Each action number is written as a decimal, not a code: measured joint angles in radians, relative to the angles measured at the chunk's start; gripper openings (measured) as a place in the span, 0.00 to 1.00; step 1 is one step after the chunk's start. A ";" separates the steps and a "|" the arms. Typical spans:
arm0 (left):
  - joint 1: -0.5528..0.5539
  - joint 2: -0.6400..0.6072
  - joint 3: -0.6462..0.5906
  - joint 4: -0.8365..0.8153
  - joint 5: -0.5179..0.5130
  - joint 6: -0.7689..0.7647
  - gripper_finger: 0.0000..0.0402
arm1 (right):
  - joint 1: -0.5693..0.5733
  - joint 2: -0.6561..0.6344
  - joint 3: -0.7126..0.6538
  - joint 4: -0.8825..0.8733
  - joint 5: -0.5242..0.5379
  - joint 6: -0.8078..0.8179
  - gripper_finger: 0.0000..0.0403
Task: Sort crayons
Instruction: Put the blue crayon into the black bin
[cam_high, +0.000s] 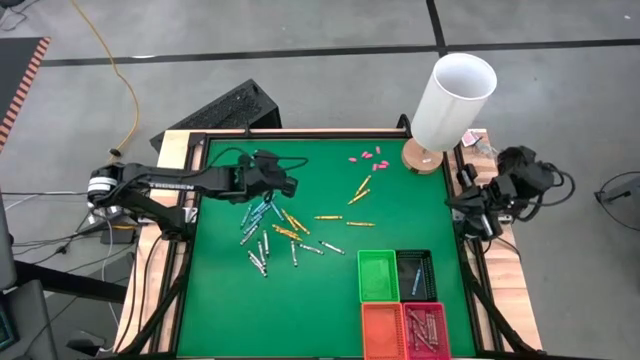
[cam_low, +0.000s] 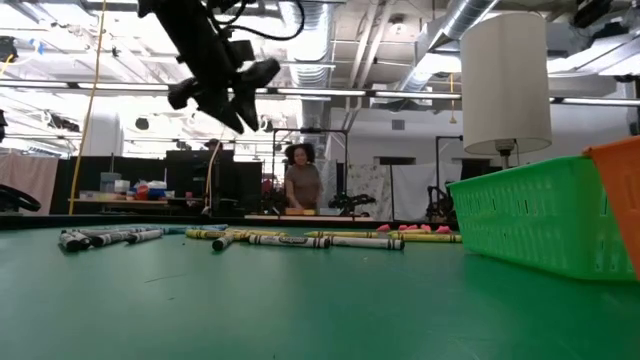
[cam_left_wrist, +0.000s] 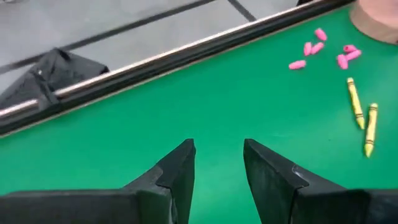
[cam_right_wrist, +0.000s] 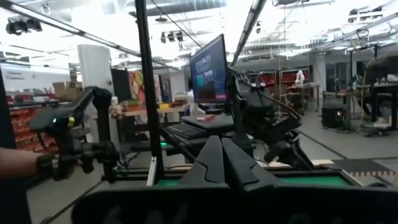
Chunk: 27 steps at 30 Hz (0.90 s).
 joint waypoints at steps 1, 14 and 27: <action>0.002 0.017 0.001 -0.009 0.006 -0.013 0.31 | -0.003 0.000 -0.004 0.000 -0.001 0.013 0.00; 0.160 0.238 -0.002 -0.087 0.213 -0.025 0.34 | -0.021 -0.002 -0.037 0.003 -0.005 0.072 0.00; 0.242 0.246 -0.002 -0.086 0.206 0.021 0.52 | -0.021 -0.002 -0.038 -0.013 -0.005 0.072 0.00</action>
